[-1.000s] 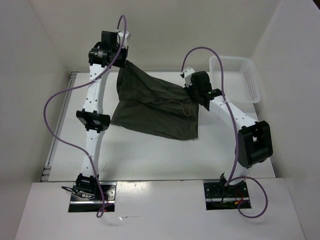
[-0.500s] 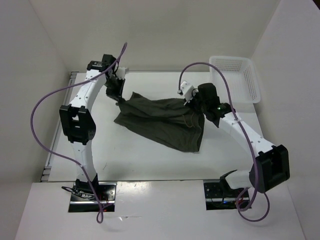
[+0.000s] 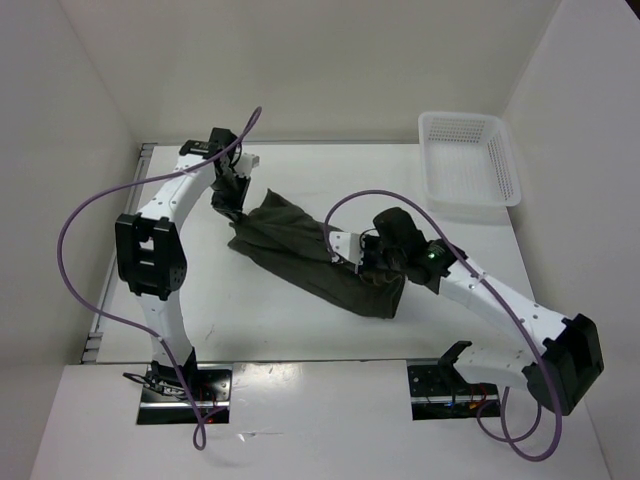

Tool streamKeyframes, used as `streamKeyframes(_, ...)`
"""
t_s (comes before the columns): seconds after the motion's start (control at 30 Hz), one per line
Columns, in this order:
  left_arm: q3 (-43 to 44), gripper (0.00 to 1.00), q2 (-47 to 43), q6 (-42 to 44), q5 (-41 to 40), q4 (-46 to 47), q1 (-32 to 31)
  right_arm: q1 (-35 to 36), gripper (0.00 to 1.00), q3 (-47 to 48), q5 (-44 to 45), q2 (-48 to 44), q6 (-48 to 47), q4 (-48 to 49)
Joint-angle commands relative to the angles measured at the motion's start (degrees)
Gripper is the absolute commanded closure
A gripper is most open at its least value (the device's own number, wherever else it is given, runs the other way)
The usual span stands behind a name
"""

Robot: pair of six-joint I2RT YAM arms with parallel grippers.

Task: Fold and stack the shorts
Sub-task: Fold the shorts

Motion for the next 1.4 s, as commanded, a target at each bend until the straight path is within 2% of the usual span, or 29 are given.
streamKeyframes(0.0,3.0,0.82,-2.5,0.2,-1.6,4.5,1.1,0.0,1.0,0.0,-1.1,-4.7,-3.3,-1.8)
streamKeyframes(0.33,-11.9,0.85,-4.5,0.2,-5.2,10.1,3.9,-1.6,1.0,-5.9,-5.9,-16.2,-8.7,-10.0)
streamKeyframes(0.43,-18.4,0.83,-6.0,0.2,-5.2,9.6,2.5,3.6,1.0,-7.3,-8.0,-17.6,-8.7,-12.3)
streamKeyframes(0.47,-20.2,0.82,-6.9,0.2,-6.0,9.6,1.1,5.5,0.96,-7.9,-8.0,-18.5,-8.7,-12.3)
streamKeyframes(0.5,-21.7,0.79,-7.7,0.2,-7.0,10.3,0.6,9.5,0.83,-8.4,-7.5,-19.2,-8.7,-11.3)
streamKeyframes(0.53,-22.9,0.76,-7.7,0.2,-7.0,10.3,0.6,11.4,0.62,-9.3,-6.5,-19.9,-8.7,-10.7)
streamKeyframes(0.6,-23.7,0.69,-8.3,0.2,-8.7,11.6,0.1,15.4,0.3,-9.8,-5.6,-22.1,-9.9,-9.9)
streamKeyframes(0.67,-22.6,0.65,-8.3,0.2,-8.7,12.8,0.6,16.2,0.17,-9.8,-4.6,-23.4,-8.2,-7.0)
streamKeyframes(0.77,-15.6,0.56,-8.9,0.2,-5.4,12.2,1.5,16.2,0.09,-8.6,-1.1,-24.9,-2.2,1.7)
streamKeyframes(0.8,-13.3,0.53,-8.9,0.2,-4.1,11.5,1.5,16.2,0.06,-8.6,0.4,-24.9,-0.2,7.9)
streamKeyframes(0.87,-5.6,0.45,-8.2,0.2,1.5,10.8,1.5,16.2,0.06,-8.0,6.4,-24.9,7.1,13.6)
streamKeyframes(0.93,-0.4,0.41,-6.0,0.2,7.4,10.8,1.5,15.1,0.07,-4.8,9.2,-19.5,13.0,14.8)
streamKeyframes(0.97,4.2,0.38,-3.3,0.2,8.8,10.8,1.5,13.9,0.09,-1.0,9.9,-17.0,21.7,13.7)
streamKeyframes(1.03,8.3,0.37,0.2,0.2,9.5,10.8,0.3,7.9,0.12,2.7,5.8,-8.7,28.2,8.1)
streamKeyframes(1.1,12.3,0.36,5.3,0.2,7.8,10.8,-1.2,5.5,0.12,6.3,3.7,-3.3,36.3,5.1)
streamKeyframes(1.13,13.3,0.36,6.8,0.2,7.0,10.8,-2.6,4.1,0.12,7.4,2.5,1.7,38.5,3.5)
streamKeyframes(1.27,15.2,0.32,12.7,0.2,6.5,12.2,-4.3,-8.0,0.15,10.6,-8.1,9.3,43.4,-6.2)
streamKeyframes(1.33,15.2,0.23,13.9,0.2,8.4,12.2,-5.1,-8.6,0.16,10.6,-8.1,11.7,41.5,-8.9)
streamKeyframes(1.37,15.2,0.23,13.9,0.2,9.1,12.8,-6.0,-8.6,0.16,10.6,-7.5,12.2,40.7,-9.4)
